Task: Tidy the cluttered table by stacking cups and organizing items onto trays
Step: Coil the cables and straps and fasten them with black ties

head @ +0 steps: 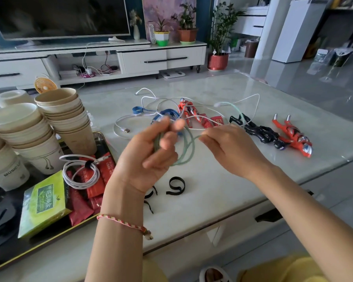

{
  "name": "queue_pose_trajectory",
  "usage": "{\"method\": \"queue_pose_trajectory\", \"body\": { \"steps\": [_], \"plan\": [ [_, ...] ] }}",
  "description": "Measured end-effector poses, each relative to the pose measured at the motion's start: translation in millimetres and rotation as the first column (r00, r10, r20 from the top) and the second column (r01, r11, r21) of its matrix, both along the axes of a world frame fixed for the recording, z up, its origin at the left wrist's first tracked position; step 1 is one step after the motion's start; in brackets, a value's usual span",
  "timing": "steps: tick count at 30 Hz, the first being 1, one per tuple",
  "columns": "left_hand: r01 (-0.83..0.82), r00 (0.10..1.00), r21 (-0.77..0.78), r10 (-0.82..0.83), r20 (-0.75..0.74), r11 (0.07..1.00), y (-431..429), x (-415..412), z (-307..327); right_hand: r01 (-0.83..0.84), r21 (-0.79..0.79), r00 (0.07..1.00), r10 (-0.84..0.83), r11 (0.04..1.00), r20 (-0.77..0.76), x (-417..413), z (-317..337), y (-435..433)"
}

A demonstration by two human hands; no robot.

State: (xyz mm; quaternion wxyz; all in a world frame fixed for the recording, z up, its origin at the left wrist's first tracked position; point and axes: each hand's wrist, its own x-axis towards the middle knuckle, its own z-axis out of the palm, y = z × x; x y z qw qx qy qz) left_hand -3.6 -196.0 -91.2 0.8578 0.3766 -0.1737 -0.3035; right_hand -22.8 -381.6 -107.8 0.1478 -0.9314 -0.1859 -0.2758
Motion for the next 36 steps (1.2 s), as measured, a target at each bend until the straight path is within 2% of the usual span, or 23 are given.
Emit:
{"method": "queue_pose_trajectory", "body": {
  "steps": [2,5,7,9,13,15,17,19,22,25,27,31,34,36],
  "plan": [
    [-0.134,0.984,0.287,0.093,0.152,0.949,-10,-3,-1,0.04,0.045,0.999,-0.04,0.998,0.007,0,2,0],
    [-0.267,0.95,0.538,0.123,0.288,0.799,-27,-7,-7,0.091,0.079,0.994,-0.095,0.993,0.046,-3,5,8],
    [-0.325,0.941,0.575,0.196,0.276,0.751,-34,-8,-11,0.093,0.098,0.995,-0.095,0.991,0.017,-3,6,16],
    [-0.372,0.928,0.549,0.29,0.234,0.748,-37,-8,-12,0.091,0.125,0.995,-0.087,0.988,-0.038,-3,6,22],
    [-0.558,0.829,0.569,0.381,0.409,0.604,-44,-8,-17,0.035,0.253,0.999,-0.023,0.967,-0.049,-11,6,40],
    [-0.607,0.794,0.517,0.488,0.363,0.603,-47,-8,-18,-0.008,0.251,1.0,0.014,0.968,-0.023,-18,5,51],
    [-0.571,0.817,0.385,0.549,0.176,0.726,-46,-5,-17,-0.039,0.203,0.999,0.045,0.979,-0.024,-24,4,57],
    [-0.471,0.873,0.16,0.484,-0.052,0.867,-43,-4,-15,-0.054,0.158,0.997,0.063,0.986,-0.052,-27,0,59],
    [-0.419,0.891,-0.072,0.395,-0.225,0.905,-34,-1,-10,-0.083,0.091,0.996,0.085,0.992,-0.02,-32,-5,60],
    [-0.436,0.879,-0.163,0.381,-0.287,0.885,-26,1,-8,-0.103,0.02,0.994,0.103,0.994,0.039,-37,-10,57],
    [-0.431,0.882,-0.201,0.363,-0.302,0.88,-20,2,-8,-0.136,0.026,0.99,0.135,0.99,0.027,-38,-13,51],
    [-0.307,0.926,-0.326,0.202,-0.319,0.894,-11,3,-9,-0.207,0.21,0.959,0.24,0.956,-0.148,-37,-15,32],
    [-0.18,0.96,-0.345,0.087,-0.268,0.921,-11,-1,-7,-0.083,0.365,0.916,0.215,0.927,-0.339,-29,-16,6],
    [-0.084,0.974,-0.266,0.022,-0.227,0.96,-13,-2,-5,0.026,0.326,0.893,0.125,0.945,-0.432,-23,-17,-13]
  ]
}}
